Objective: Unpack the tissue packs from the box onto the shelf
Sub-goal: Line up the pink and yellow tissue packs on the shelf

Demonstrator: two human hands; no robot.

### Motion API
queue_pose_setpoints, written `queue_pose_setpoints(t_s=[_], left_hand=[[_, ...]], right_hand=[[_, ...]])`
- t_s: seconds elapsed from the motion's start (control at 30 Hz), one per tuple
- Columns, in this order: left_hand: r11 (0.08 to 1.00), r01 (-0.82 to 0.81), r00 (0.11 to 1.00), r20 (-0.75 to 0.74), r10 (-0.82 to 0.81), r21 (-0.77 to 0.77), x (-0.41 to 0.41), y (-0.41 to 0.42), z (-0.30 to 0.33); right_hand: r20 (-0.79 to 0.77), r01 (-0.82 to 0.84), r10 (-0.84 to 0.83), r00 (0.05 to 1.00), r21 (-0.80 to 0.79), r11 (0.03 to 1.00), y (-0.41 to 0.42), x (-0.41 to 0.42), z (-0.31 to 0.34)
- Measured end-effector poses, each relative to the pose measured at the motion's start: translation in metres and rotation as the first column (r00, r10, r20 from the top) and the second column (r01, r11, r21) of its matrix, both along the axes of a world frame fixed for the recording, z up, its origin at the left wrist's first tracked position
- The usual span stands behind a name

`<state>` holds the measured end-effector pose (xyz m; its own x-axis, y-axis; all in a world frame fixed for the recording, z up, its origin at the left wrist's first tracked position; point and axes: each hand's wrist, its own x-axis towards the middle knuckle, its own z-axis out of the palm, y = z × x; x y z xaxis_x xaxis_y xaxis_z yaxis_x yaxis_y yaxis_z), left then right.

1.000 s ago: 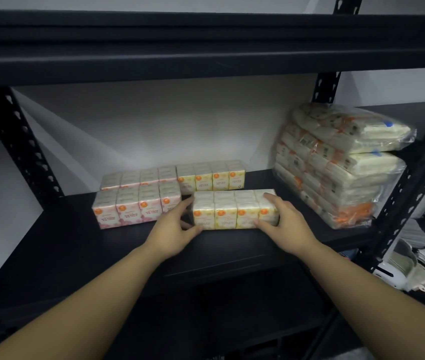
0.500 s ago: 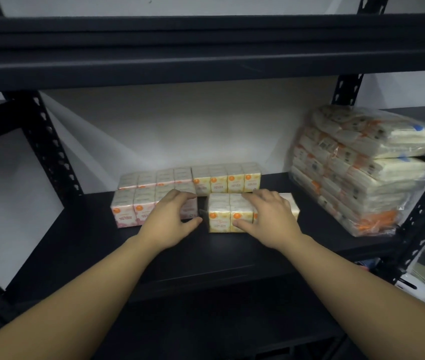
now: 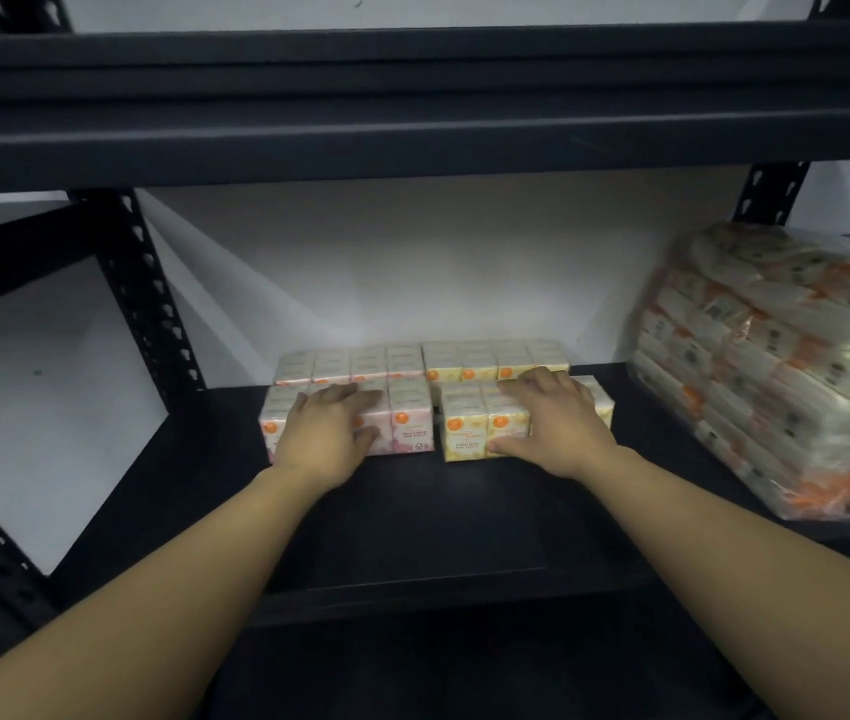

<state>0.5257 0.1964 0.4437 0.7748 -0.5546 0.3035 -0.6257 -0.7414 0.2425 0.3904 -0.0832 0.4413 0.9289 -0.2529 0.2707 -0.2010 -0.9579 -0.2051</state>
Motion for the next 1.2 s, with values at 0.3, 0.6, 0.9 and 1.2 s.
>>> queue_pose_setpoints(t_s=[0.3,0.6,0.9,1.2], left_hand=[[0.999,0.018,1.0,-0.009,-0.018,-0.047,0.017,0.001,-0.003],[0.998,0.058,0.998,0.029,-0.057,-0.005,0.027,0.004,-0.011],[0.999,0.032,0.996,0.08,-0.031,-0.015,0.018,0.003,-0.013],[1.0,0.013,0.999,0.041,-0.013,0.003,0.017,-0.002,-0.007]], right_hand=[[0.026,-0.04,0.04,0.999,0.02,0.999,-0.003,0.024,-0.005],[0.041,-0.04,0.039,0.998,0.022,0.999,-0.006,0.039,-0.006],[0.042,-0.008,0.007,0.999,0.015,1.0,-0.004,0.033,-0.008],[0.001,0.017,-0.017,1.0,0.015,1.0,-0.001,0.031,-0.002]])
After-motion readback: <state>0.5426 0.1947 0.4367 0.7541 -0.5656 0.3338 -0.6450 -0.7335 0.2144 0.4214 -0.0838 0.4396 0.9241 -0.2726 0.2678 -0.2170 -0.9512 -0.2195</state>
